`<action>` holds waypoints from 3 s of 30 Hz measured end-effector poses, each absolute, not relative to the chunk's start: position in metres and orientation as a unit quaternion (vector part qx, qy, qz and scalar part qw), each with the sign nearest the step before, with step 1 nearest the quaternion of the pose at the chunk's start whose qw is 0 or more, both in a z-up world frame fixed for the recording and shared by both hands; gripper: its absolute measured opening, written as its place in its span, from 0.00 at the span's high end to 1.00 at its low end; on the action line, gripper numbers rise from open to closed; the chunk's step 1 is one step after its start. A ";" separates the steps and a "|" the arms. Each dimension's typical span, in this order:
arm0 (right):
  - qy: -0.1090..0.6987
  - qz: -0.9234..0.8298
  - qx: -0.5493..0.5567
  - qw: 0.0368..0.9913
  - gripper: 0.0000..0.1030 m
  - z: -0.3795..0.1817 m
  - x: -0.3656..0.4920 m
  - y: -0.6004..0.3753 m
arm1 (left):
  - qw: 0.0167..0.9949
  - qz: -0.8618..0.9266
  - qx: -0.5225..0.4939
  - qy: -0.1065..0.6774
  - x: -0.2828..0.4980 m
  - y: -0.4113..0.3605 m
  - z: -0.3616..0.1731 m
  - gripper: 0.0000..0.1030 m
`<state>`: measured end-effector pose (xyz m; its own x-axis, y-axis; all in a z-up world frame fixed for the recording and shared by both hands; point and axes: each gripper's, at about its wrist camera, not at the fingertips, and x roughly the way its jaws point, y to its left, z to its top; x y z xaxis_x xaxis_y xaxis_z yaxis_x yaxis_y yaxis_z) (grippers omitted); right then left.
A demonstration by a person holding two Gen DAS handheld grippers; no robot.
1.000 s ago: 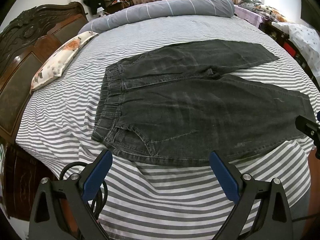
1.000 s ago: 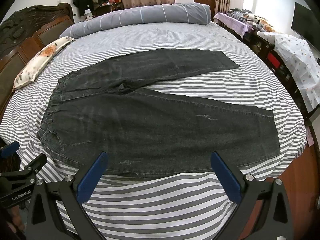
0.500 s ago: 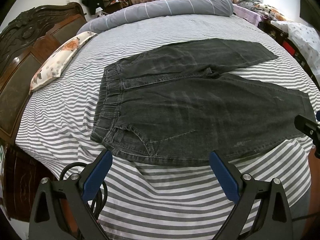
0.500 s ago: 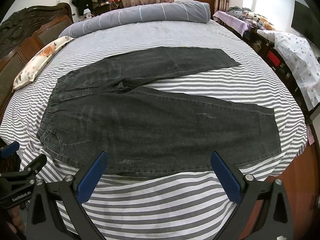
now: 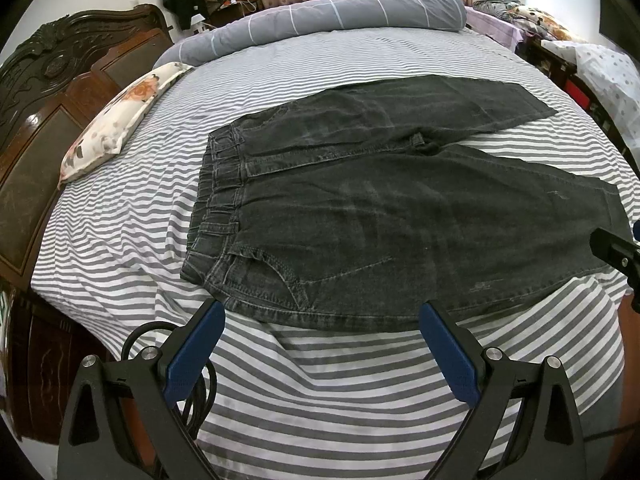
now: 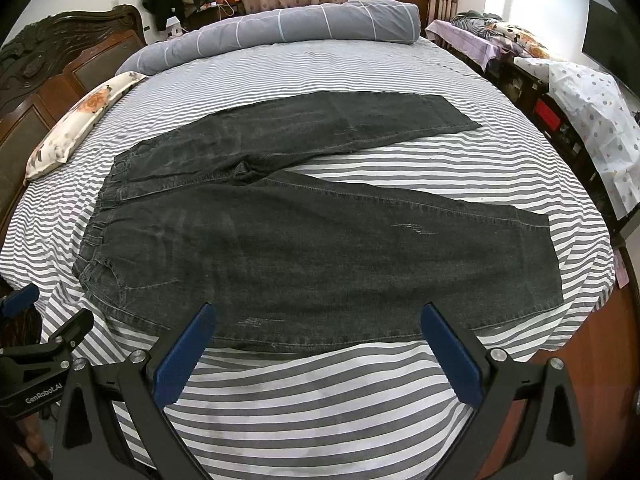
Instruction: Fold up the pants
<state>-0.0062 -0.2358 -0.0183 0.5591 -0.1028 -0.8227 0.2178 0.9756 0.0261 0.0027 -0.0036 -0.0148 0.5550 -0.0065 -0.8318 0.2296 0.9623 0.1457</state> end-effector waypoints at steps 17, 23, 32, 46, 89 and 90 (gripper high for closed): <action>0.461 -0.091 0.063 0.880 0.01 -0.018 -0.006 -0.236 | 0.874 -0.066 0.120 0.467 0.003 -0.003 -0.016 0.06; 0.461 -0.091 0.063 0.881 0.01 -0.018 -0.006 -0.236 | 0.874 -0.066 0.120 0.467 0.003 -0.003 -0.016 0.06; 0.461 -0.091 0.064 0.880 0.01 -0.018 -0.006 -0.237 | 0.873 -0.067 0.118 0.468 0.004 -0.002 -0.017 0.06; 0.457 -0.088 0.075 0.882 0.01 -0.021 -0.007 -0.242 | 0.873 -0.068 0.111 0.469 0.016 0.011 -0.024 0.06; 0.478 0.137 -0.060 0.866 0.01 -0.019 0.334 -0.211 | 0.843 -0.107 -0.054 0.525 0.372 0.172 -0.096 0.33; 0.479 0.138 -0.065 0.865 0.01 -0.021 0.342 -0.210 | 0.843 -0.110 -0.046 0.524 0.378 0.170 -0.099 0.33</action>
